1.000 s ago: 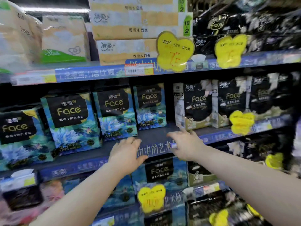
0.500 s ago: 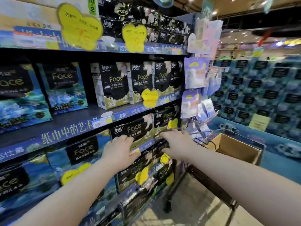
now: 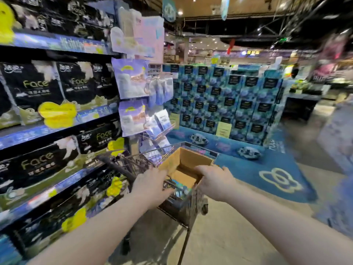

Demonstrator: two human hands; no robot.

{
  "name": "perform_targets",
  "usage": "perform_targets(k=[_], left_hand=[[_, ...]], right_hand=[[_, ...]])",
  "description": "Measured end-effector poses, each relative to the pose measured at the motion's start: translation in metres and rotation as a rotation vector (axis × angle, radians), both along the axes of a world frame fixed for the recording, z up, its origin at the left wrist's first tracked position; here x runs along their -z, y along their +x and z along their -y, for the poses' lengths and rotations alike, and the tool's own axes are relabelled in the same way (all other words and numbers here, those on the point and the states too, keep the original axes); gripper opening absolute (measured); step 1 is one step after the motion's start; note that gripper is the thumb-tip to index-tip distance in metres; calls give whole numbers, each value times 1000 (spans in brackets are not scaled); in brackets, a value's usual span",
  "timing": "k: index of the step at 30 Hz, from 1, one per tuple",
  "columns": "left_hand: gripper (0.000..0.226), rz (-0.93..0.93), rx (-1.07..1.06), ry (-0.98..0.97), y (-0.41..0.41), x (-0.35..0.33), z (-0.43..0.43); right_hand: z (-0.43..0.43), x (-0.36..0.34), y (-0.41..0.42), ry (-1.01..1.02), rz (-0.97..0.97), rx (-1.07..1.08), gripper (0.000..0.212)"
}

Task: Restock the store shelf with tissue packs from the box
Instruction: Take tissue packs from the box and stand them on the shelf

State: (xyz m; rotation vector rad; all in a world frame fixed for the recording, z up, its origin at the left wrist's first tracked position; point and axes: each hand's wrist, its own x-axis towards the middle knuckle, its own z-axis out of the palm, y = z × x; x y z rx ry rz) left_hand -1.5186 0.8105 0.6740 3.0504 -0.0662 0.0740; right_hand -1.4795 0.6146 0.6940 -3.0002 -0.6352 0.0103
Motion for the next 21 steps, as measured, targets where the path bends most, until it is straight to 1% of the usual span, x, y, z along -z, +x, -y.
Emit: perform_targets(k=[4, 8, 16, 21], left_hand=[[58, -8, 63, 3, 43, 9, 87], [59, -70, 99, 12, 72, 21, 144], [60, -137, 124, 43, 129, 45, 198], [62, -172, 153, 45, 183, 63, 215]], right_hand=[[84, 4, 26, -20, -4, 60, 56], [140, 11, 40, -17, -70, 97, 58], [207, 35, 72, 6, -137, 183, 58], [225, 53, 117, -16, -167, 219, 58]])
